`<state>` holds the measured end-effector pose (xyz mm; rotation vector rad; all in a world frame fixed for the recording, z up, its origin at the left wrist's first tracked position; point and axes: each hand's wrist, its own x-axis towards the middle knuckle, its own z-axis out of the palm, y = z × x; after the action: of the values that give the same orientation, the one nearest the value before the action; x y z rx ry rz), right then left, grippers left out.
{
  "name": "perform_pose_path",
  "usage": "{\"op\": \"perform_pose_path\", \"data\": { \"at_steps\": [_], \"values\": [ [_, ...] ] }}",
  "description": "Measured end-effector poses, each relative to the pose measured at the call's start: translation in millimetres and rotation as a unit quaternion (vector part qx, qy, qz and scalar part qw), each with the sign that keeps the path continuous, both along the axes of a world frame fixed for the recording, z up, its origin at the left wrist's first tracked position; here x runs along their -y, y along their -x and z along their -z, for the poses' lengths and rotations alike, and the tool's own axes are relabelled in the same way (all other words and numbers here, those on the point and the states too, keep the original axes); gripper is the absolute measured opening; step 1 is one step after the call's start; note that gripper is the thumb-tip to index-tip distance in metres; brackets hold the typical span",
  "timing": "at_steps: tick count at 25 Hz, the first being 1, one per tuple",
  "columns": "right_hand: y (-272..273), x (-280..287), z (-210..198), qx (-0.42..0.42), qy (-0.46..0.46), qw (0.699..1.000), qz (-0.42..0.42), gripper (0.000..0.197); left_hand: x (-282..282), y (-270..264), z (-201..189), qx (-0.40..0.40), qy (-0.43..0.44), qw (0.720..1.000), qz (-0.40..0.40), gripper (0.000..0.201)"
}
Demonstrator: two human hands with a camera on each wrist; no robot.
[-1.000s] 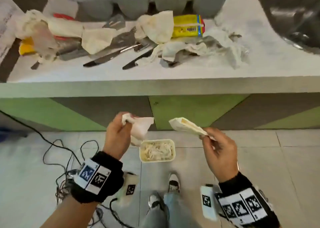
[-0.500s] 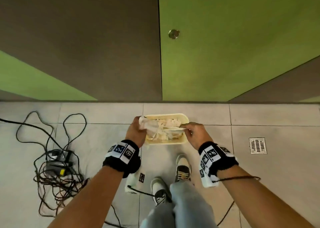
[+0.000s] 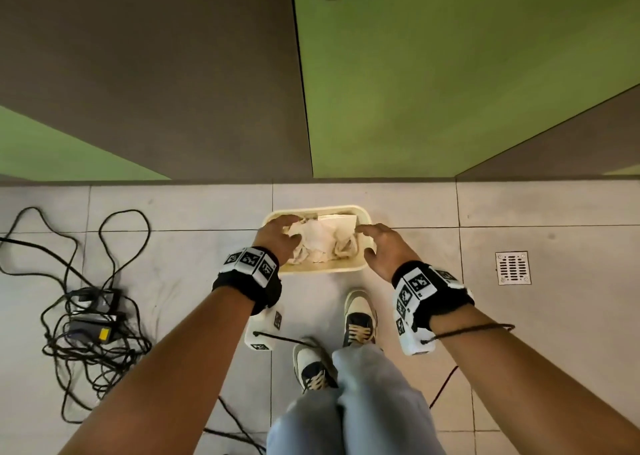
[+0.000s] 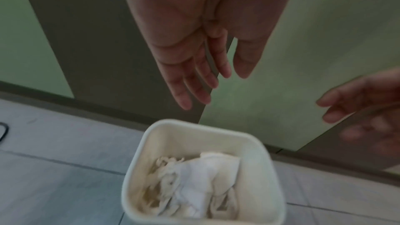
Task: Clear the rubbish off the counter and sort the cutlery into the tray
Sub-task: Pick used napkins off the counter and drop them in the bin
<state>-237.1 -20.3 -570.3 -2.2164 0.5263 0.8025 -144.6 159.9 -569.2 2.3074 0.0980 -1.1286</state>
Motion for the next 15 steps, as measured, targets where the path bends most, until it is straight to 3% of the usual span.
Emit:
{"op": "perform_pose_path", "data": {
  "at_steps": [2,5,10,13,15],
  "values": [
    [2.3,4.2,-51.3,0.014,-0.005,1.0,0.011,0.044,5.3,3.7,-51.3,0.026,0.048,0.998,-0.02,0.031],
    [4.9,7.5,-159.3,0.072,-0.009,0.997,0.018,0.038,16.7,9.0,-162.4,0.057,0.125,0.99,-0.021,0.024],
    [18.5,25.0,-340.1,0.185,-0.019,0.981,0.052,0.032,48.5,12.3,-358.4,0.069,0.195,0.971,0.119,0.023],
    [24.0,49.9,-427.2,0.26,0.013,0.961,0.094,0.032,61.5,10.8,-460.4,0.16,0.231,0.944,0.172,0.021],
    [25.0,71.0,-469.8,0.313,0.041,0.94,0.129,0.031,69.1,6.6,-508.1,0.229,0.245,0.928,0.162,0.023]
  ]
}}
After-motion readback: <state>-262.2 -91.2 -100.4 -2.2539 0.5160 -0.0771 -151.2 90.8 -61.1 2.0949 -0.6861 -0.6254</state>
